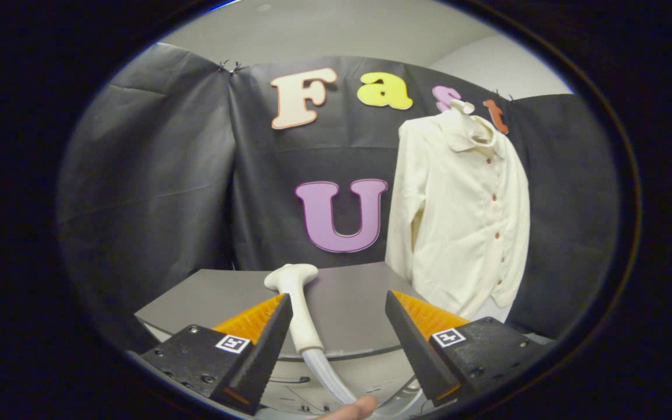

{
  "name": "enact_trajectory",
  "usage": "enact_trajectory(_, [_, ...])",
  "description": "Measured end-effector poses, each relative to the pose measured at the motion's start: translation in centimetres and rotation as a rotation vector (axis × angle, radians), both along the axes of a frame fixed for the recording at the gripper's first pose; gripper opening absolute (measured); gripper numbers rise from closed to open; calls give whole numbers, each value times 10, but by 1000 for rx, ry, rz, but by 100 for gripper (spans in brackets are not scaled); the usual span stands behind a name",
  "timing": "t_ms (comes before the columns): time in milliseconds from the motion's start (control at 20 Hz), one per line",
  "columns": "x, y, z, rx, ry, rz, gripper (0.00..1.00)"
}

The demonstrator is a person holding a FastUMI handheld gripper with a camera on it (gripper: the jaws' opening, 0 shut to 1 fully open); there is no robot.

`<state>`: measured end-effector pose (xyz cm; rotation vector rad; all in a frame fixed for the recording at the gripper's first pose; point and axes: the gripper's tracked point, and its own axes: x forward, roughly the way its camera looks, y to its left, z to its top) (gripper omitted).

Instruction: Iron the clothes twice with a garment steamer, once on the left side and once on the right side.

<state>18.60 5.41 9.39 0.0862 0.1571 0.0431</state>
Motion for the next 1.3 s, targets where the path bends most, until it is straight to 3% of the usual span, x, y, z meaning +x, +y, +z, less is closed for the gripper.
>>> enact_trajectory(400, [80, 41, -40, -51, 298, 51, 98])
enact_trajectory(500, [97, 58, -49, -58, 329, 97, 99])
enact_trajectory(750, [120, 76, -82, -120, 485, 146, 98])
enact_trajectory(900, [113, 89, -109, -150, 640, 181, 97])
enact_trajectory(950, [122, 93, -99, -138, 584, 170, 92])
enact_trajectory(1050, [112, 94, -97, -134, 611, 150, 80])
enact_trajectory(1100, [122, 98, -103, -136, 576, 132, 70])
enact_trajectory(1200, [115, 92, -91, -175, 551, 100, 62])
enact_trajectory(1300, [120, 94, -90, -213, 498, 119, 60])
